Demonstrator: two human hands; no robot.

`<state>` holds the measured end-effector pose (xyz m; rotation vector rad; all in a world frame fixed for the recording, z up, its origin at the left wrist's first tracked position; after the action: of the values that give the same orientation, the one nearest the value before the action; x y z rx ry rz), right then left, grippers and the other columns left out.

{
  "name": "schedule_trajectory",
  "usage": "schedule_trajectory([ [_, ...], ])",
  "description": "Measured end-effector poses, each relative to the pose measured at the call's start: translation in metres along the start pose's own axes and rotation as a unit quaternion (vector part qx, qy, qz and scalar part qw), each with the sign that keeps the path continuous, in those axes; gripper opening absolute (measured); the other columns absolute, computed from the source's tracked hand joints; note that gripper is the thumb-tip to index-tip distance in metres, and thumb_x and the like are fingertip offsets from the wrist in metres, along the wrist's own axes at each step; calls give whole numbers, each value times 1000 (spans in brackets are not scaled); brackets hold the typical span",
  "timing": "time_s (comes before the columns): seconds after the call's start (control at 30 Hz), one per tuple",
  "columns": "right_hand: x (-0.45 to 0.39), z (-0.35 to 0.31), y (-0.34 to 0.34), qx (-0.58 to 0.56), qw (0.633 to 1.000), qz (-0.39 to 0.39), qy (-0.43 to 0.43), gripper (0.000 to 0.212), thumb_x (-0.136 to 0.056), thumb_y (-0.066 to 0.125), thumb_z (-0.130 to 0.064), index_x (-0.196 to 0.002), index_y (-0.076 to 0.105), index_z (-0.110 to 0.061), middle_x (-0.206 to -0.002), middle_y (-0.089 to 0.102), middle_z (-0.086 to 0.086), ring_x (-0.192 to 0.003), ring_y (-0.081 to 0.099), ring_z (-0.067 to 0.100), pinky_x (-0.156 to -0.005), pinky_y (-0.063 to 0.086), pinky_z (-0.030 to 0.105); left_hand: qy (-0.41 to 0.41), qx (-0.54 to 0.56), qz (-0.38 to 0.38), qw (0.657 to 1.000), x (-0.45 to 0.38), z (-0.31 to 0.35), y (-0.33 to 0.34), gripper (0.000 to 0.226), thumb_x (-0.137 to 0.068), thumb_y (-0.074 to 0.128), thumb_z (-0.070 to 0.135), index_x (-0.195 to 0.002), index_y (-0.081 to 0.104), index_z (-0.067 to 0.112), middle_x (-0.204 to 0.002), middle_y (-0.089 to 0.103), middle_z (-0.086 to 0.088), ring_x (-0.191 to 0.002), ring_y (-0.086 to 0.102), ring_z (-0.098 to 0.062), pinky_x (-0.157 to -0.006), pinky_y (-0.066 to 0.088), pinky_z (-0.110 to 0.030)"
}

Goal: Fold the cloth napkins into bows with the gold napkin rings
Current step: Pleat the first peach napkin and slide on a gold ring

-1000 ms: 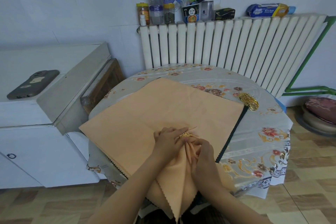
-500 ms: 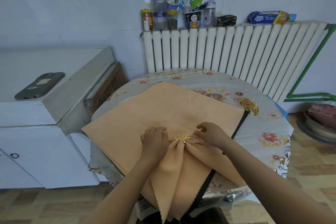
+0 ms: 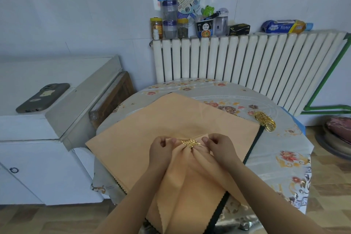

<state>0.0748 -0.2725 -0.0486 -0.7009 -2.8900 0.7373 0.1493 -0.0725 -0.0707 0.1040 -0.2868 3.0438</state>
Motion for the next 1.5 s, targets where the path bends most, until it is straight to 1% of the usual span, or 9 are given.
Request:
schedule_trajectory([
  [0.1,-5,-7,-2,-41,999,26,-16,29,-91,57,-15,-63,53,-9,-55,49,-2,-56,43,13,-56,32,27,11,18,-15,1000,-6,16,3,11,-91,59,30,-96,59,19,-102,64,-3,-92,58,-15,-72,44,-22],
  [0.2,-5,-12,-5,-90,994,57,-29,17,-91,58,-20,-78,61,-10,-61,57,2,-58,47,12,-57,35,24,-35,1,-111,993,-8,25,15,66,-68,68,59,-120,49,23,-114,55,2,-105,55,-15,-82,46,-28],
  [0.33,-8,-21,1,-171,985,30,-18,19,-94,54,-32,-83,65,-21,-72,68,-3,-65,58,8,-62,43,21,-6,-10,-146,989,-15,31,21,94,-50,80,47,-133,41,28,-128,47,2,-118,48,-17,-98,43,-33],
  [0.47,-12,-21,14,-274,961,-44,13,14,-93,57,-27,-100,68,-21,-95,73,3,-92,67,23,-80,54,38,7,37,-126,991,-21,34,23,85,-51,80,38,-128,45,24,-121,54,1,-111,54,-17,-89,48,-31],
  [0.63,-9,-26,26,-428,891,-146,47,25,-91,54,-5,-115,61,-8,-98,70,15,-73,68,20,-53,54,25,1,139,-154,978,-28,36,29,66,-57,82,29,-115,56,10,-109,67,-14,-98,64,-25,-78,54,-33],
  [0.83,-25,-20,20,-301,947,-116,2,29,-86,62,-1,-112,64,-13,-105,70,14,-97,65,33,-81,54,40,-8,115,-117,986,-34,34,24,70,-56,84,30,-117,53,16,-110,64,-6,-101,63,-20,-76,53,-30],
  [1.03,-31,-25,23,-354,917,-185,16,35,-84,67,-17,-118,61,-12,-110,67,19,-96,65,32,-89,48,46,-4,112,-109,988,-40,35,18,74,-52,87,41,-116,54,21,-115,63,-4,-104,61,-20,-85,53,-37],
  [1.37,-66,-15,-2,-262,963,-42,42,17,-92,58,-10,-95,72,-1,-92,71,16,-81,64,24,-74,57,32,-43,29,-186,981,-52,36,10,47,-83,64,51,-120,53,24,-113,60,3,-100,61,-12,-76,52,-24],
  [1.5,-93,-19,-6,-243,968,-1,66,13,-91,61,-14,-96,72,-9,-85,69,6,-74,60,17,-63,50,21,-49,19,-162,985,-81,40,4,40,-84,67,30,-120,55,17,-112,63,-1,-101,61,-18,-85,52,-34],
])
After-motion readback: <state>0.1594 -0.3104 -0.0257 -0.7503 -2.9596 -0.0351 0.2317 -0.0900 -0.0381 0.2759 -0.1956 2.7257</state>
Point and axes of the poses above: each hand's wrist, its own x-axis away from the middle knuckle, its own y-axis out of the palm, z = x × y, the point moved 7 cm from there along -x, towards the middle knuckle
